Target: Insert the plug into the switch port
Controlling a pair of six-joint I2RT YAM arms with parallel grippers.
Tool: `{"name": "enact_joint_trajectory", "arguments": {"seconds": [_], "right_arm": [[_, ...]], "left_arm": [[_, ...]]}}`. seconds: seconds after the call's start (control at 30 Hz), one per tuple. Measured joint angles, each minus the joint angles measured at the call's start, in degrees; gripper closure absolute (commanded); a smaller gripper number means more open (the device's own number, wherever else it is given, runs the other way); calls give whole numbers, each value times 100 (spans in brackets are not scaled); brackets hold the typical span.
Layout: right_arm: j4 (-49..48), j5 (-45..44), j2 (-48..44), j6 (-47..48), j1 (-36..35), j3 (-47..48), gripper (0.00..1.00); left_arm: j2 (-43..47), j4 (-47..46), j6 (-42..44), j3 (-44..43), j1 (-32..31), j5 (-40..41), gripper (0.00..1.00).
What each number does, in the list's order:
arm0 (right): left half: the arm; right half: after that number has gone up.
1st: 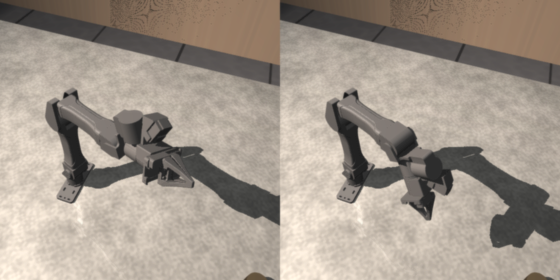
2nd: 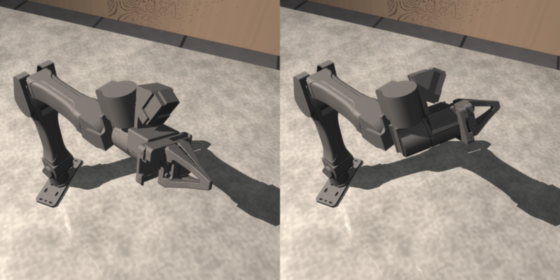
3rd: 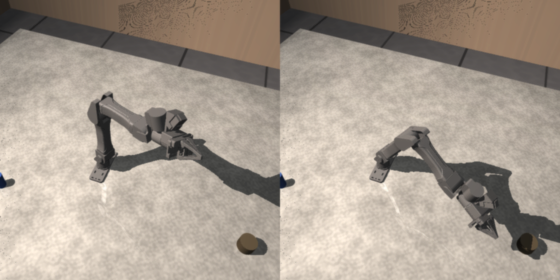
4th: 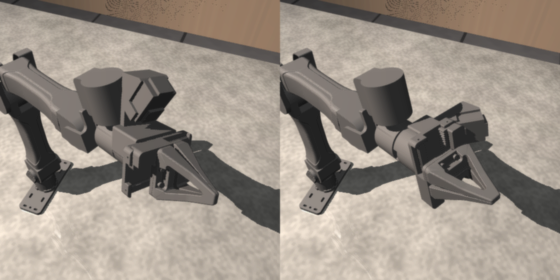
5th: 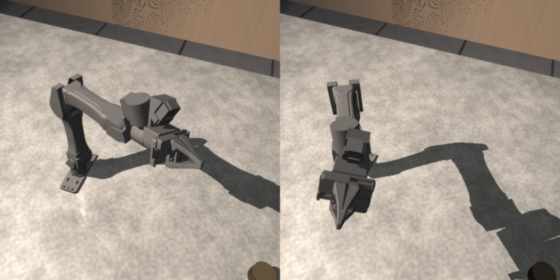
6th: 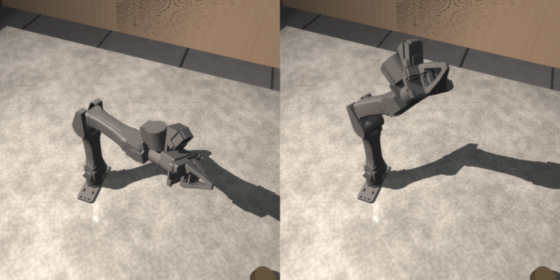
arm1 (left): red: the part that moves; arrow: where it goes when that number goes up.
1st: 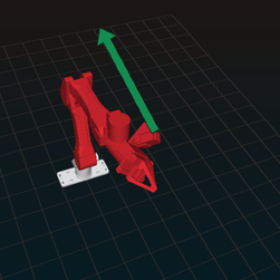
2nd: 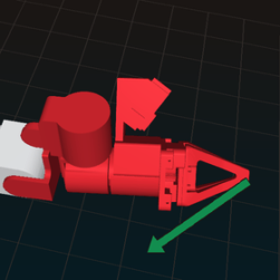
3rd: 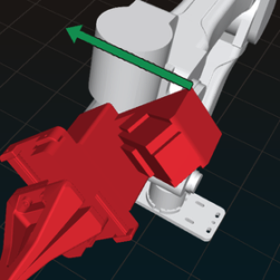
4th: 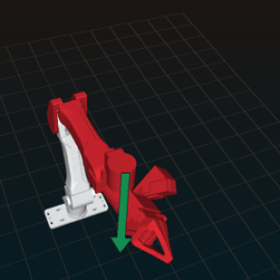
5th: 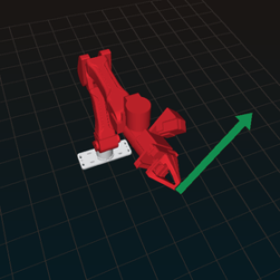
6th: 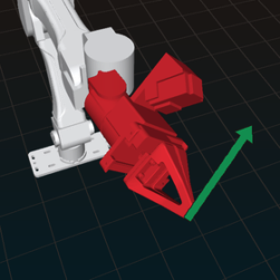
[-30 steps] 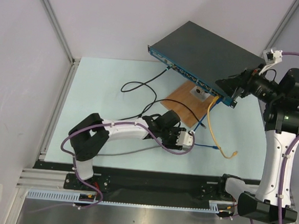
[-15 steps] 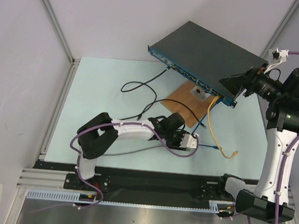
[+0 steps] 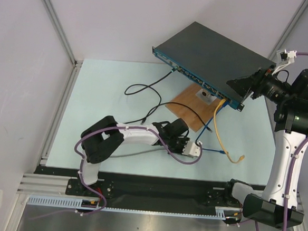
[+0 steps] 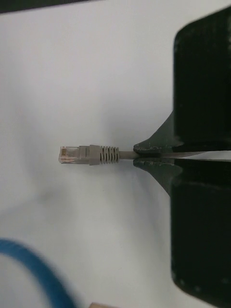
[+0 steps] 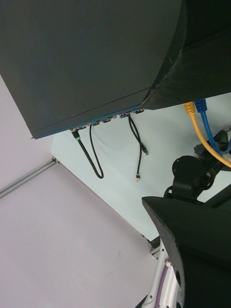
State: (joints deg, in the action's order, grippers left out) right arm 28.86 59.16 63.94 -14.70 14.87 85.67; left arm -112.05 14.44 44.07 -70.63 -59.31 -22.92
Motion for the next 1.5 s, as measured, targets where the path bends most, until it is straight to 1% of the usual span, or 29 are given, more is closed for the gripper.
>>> {"name": "enact_joint_trajectory", "arguments": {"seconds": [0.03, 0.07, 0.17, 0.23, 0.3, 0.4, 0.47, 0.6, 0.7, 0.8, 0.93, 1.03, 1.13, 1.27, 1.5], "right_arm": [[0, -4, 4, 0, 0, -2, 25], [0, -13, 4, -7, 0, -4, 29], [-4, -20, 4, -39, 0, -4, 35], [-11, -15, 13, -94, 0, -4, 38], [-46, 20, 33, -208, 0, -7, 38], [-271, 238, 44, -533, -31, -109, 37], [-487, 385, 28, -774, -168, -264, 37], [-592, 588, 22, -1036, -671, -466, 39], [-538, 573, -26, -1102, -1189, -501, 41], [-463, 492, -175, -1147, -1707, -590, 40], [-389, 326, -431, -1213, -2216, -754, 36], [-372, 173, -538, -1241, -2404, -859, 35], [-339, -24, -535, -1248, -2581, -920, 38], [-275, -240, -446, -1255, -2785, -964, 40], [-269, -452, -216, -1270, -3176, -973, 40]], "left_arm": [[76, 31, -7, 83, 26, -31, 100], [212, 138, -24, 190, 72, -72, 100], [774, 704, -192, 387, 350, -323, 100], [1252, 1051, -404, 398, 643, -551, 100], [1897, 1300, -728, 382, 999, -844, 100], [2745, 1565, -1438, 168, 1467, -1349, 100], [3169, 1582, -2076, -83, 1639, -1731, 100], [3842, 1158, -3449, -234, 1812, -2396, 100], [4162, 638, -4454, -173, 1932, -2673, 100], [4352, 114, -5313, -46, 2022, -2848, 100], [4371, -192, -5923, 39, 2035, -2844, 100], [4371, -188, -6085, 44, 2035, -2739, 100], [4365, -186, -6170, 44, 2035, -2599, 99], [4315, -188, -6269, 44, 2035, -2470, 100], [4203, -203, -6435, 44, 2035, -2391, 100]]}}
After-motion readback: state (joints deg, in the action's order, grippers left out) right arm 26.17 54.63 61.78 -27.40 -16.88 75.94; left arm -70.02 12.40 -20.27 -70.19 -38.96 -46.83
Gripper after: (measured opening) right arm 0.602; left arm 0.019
